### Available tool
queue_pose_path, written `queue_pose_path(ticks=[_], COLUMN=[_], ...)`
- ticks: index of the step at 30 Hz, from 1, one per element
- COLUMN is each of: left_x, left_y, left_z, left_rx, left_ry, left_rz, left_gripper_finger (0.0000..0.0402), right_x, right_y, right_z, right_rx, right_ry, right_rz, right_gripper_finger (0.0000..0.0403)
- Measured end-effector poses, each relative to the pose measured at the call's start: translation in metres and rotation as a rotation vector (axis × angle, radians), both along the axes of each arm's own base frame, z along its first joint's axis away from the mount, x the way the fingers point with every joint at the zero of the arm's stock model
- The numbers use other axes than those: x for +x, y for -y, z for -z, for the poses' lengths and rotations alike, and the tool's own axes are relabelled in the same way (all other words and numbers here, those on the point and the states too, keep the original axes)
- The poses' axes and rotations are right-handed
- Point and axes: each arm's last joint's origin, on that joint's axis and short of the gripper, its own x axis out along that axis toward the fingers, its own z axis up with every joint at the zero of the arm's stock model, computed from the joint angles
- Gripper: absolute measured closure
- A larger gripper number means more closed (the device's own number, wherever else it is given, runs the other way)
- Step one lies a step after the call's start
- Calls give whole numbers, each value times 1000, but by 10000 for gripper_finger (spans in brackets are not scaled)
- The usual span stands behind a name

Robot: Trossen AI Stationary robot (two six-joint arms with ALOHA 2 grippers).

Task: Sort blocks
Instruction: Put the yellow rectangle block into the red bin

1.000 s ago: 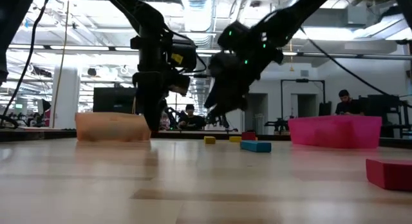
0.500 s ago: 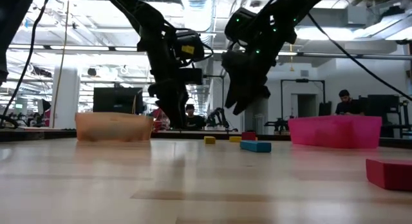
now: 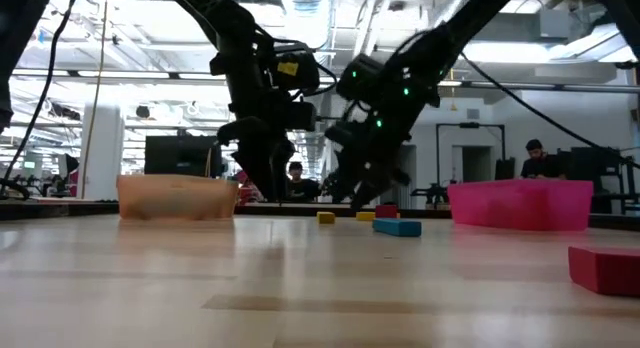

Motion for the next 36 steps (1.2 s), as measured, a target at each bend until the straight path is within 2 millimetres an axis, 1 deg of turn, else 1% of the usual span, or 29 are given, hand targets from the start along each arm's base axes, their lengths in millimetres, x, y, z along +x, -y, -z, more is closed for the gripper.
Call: queue_pose_path(ticks=[4, 6, 8, 11, 13, 15, 17, 20, 23, 30, 34, 36], left_x=[-3, -5, -8, -11, -13, -15, -16, -16, -12, -2, 0, -1], left_y=[-3, -5, -8, -13, -16, -20, -23, -26, -27, -25, -25, -26], left_z=[1, 1, 2, 2, 3, 3, 3, 3, 2, 8, 12, 13], left_rx=[-30, -43, -45, -35, -28, -28, -29, -28, -49, -90, -56, -44], left_ry=[-15, -32, -53, -72, -78, -89, -92, -79, -27, 148, 198, 214], left_rz=[-75, -108, -131, -157, -179, -199, -211, -220, -238, -402, -509, -558], left_gripper_finger=[157, 157, 157, 157, 157, 157, 157, 157, 157, 157, 157, 157], right_x=[-2, 0, 5, 16, 18, 18, 18, 17, 8, -30, -51, -60], right_y=[21, 26, 28, 22, 12, 3, -7, -17, -28, -49, -64, -71], right_z=[10, 16, 19, 24, 24, 19, 8, -14, -40, -99, -129, -141], right_rx=[3, 41, 107, 196, 233, 248, 240, 218, 176, -25, -102, -135], right_ry=[21, 46, 126, 221, 219, 203, 206, 242, 235, 148, 154, 164], right_rz=[60, 72, 35, -63, -104, -136, -175, -212, -224, -152, -133, -127], right_gripper_finger=[168, 168, 168, 168, 168, 168, 168, 168, 168, 168, 168, 168])
